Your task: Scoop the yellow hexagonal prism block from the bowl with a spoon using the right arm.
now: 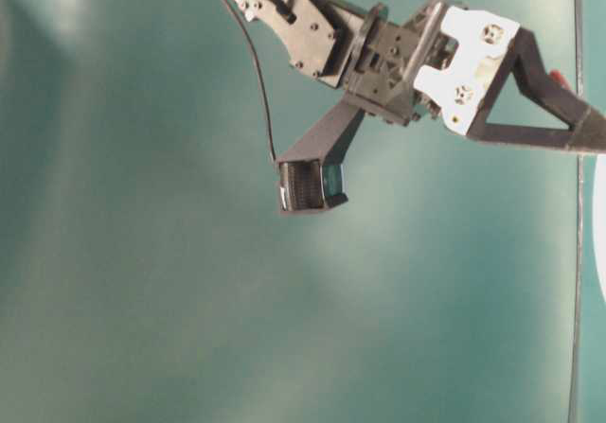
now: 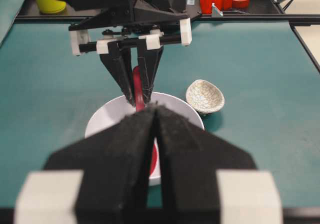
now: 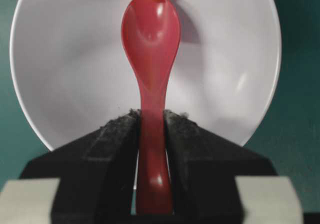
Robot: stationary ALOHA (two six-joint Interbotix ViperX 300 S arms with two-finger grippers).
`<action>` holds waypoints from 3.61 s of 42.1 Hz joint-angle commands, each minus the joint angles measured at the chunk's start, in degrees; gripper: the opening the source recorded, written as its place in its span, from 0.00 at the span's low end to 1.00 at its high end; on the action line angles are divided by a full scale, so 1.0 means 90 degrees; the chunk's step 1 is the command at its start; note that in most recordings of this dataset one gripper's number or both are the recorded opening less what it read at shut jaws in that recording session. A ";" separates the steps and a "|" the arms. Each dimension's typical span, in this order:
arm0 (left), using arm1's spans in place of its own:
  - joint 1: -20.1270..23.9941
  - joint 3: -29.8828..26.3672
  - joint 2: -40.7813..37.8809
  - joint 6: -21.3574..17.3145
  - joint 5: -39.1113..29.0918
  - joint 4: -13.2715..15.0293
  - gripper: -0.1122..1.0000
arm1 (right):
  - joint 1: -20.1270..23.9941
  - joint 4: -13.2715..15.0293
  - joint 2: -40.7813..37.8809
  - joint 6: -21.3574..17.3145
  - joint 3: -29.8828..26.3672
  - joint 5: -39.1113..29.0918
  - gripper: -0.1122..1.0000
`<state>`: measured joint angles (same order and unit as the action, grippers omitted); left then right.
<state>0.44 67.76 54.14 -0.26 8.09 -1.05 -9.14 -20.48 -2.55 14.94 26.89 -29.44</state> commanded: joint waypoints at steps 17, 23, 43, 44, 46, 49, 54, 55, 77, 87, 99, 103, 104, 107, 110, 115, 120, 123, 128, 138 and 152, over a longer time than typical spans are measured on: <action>-0.0010 -0.0137 -0.0020 0.0000 0.0068 -0.0020 0.10 | 0.0098 -0.0068 0.0303 0.0020 0.0186 0.0674 0.31; -0.0010 -0.0137 -0.0020 0.0000 0.0068 -0.0020 0.10 | 0.0098 -0.0068 0.0303 0.0020 0.0215 0.0801 0.31; 0.0000 -0.0137 -0.0020 0.0000 0.0068 -0.0020 0.10 | 0.0098 -0.0068 0.0303 0.0020 0.0215 0.0996 0.31; 0.0000 -0.0137 -0.0020 0.0000 0.0068 -0.0029 0.10 | 0.0098 -0.0068 0.0303 0.0020 0.0225 0.1006 0.31; -0.0010 -0.0137 -0.0020 0.0000 0.0068 -0.0020 0.10 | 0.0098 -0.0068 0.0303 0.0020 0.0215 0.1016 0.31; -0.0010 -0.0137 -0.0020 0.0000 0.0068 -0.0020 0.10 | 0.0098 -0.0068 0.0303 0.0020 0.0215 0.1025 0.31; -0.0010 -0.0137 -0.0020 0.0000 0.0068 -0.0020 0.10 | 0.0098 -0.0068 0.0303 0.0020 0.0215 0.1055 0.31; -0.0010 -0.0137 -0.0020 0.0000 0.0068 -0.0020 0.10 | 0.0098 -0.0068 0.0303 0.0020 0.0215 0.1064 0.31; -0.0010 -0.0127 -0.0039 0.0000 0.0068 -0.0020 0.10 | 0.0088 -0.0068 0.0332 0.0020 0.0244 0.1211 0.31; -0.0010 -0.0127 -0.0039 0.0000 0.0068 -0.0020 0.10 | 0.0098 -0.0068 0.0342 0.0020 0.0264 0.1309 0.31; 0.0000 -0.0127 -0.0049 0.0000 0.0059 -0.0020 0.10 | 0.0098 -0.0068 0.0430 0.0020 0.0273 0.1328 0.31; 0.0000 -0.0127 -0.0049 0.0000 0.0059 -0.0020 0.10 | 0.0098 -0.0068 0.0537 0.0020 0.0352 0.1338 0.31; 0.0000 -0.0127 -0.0049 0.0000 0.0049 -0.0020 0.10 | 0.0088 -0.0068 0.0576 0.0020 0.0381 0.1348 0.31; 0.0000 -0.0127 -0.0049 0.0000 0.0049 -0.0029 0.10 | 0.0098 -0.0068 0.0732 -0.0020 0.0537 0.1416 0.31; 0.0000 -0.0127 -0.0059 0.0000 0.0049 -0.0029 0.10 | 0.0127 -0.0068 0.0928 -0.0029 0.0723 0.1572 0.31; 0.0000 -0.0127 -0.0059 0.0000 0.0049 -0.0020 0.10 | 0.0156 -0.0068 0.1328 -0.0039 0.1055 0.1816 0.31; -0.0010 -0.0127 -0.0059 0.0000 0.0049 -0.0020 0.10 | 0.0156 -0.0068 0.1797 -0.0049 0.1357 0.1904 0.31; 0.0000 -0.0127 -0.0068 0.0000 0.0059 -0.0020 0.10 | 0.0156 -0.0068 0.2080 -0.0039 0.1494 0.1914 0.31; -0.0010 -0.0127 -0.0059 0.0000 0.0068 -0.0020 0.10 | 0.0156 -0.0059 0.2559 -0.0020 0.1582 0.1846 0.31; -0.0010 -0.0127 -0.0059 0.0000 0.0068 -0.0020 0.10 | 0.0156 0.0020 0.3105 0.0039 0.1504 0.1611 0.31; 0.0000 -0.0127 -0.0059 0.0000 0.0059 -0.0020 0.10 | 0.0166 0.0039 0.3037 0.0068 0.1357 0.1553 0.31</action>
<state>0.44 67.76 54.05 -0.26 8.17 -1.14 -7.73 -20.21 24.43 15.47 40.69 -15.82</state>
